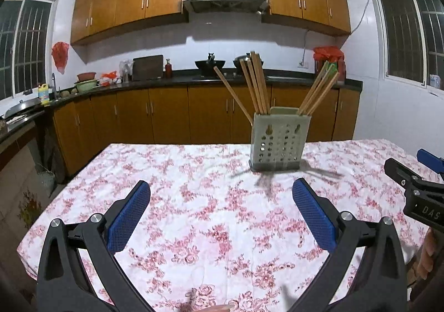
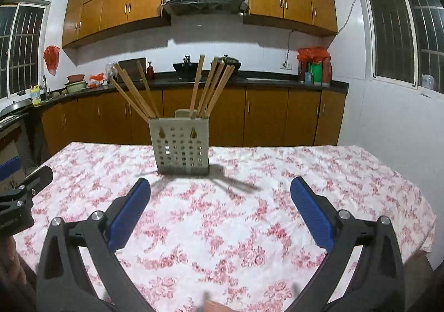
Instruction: Organize utensils
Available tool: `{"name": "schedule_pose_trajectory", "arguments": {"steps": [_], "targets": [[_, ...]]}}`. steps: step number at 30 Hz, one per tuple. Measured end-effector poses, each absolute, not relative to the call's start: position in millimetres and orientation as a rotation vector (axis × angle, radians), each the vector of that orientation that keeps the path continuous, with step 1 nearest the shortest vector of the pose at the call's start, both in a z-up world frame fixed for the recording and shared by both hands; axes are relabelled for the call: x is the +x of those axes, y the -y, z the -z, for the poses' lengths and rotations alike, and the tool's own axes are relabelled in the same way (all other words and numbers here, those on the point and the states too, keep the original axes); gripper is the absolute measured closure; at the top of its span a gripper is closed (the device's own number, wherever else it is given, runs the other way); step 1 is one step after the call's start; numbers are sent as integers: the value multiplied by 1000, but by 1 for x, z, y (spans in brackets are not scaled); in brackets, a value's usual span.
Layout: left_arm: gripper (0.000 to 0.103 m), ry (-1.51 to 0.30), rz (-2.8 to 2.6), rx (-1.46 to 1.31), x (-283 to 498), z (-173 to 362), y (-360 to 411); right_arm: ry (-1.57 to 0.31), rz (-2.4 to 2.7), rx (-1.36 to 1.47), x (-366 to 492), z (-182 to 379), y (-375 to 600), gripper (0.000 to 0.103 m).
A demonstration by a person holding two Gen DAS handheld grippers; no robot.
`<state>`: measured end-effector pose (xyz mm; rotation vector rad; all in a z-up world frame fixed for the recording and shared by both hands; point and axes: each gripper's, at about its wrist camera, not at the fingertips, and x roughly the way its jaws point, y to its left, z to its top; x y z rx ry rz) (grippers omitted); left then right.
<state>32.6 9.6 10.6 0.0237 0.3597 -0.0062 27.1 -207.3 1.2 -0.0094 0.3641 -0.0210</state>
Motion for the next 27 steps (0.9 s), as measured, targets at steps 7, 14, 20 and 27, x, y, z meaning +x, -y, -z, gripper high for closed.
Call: {"name": "schedule_pose_trajectory", "arguments": {"steps": [7, 14, 20, 27], "targets": [[2, -389, 9, 34, 32, 3, -4, -386, 32, -27, 26, 12, 205, 4], [2, -389, -21, 75, 31, 8, 2, -393, 61, -28, 26, 15, 207, 4], [2, -401, -22, 65, 32, 9, 2, -398, 61, -26, 27, 17, 208, 4], [2, -407, -19, 58, 33, 10, 2, -400, 60, -22, 27, 18, 208, 4]]}}
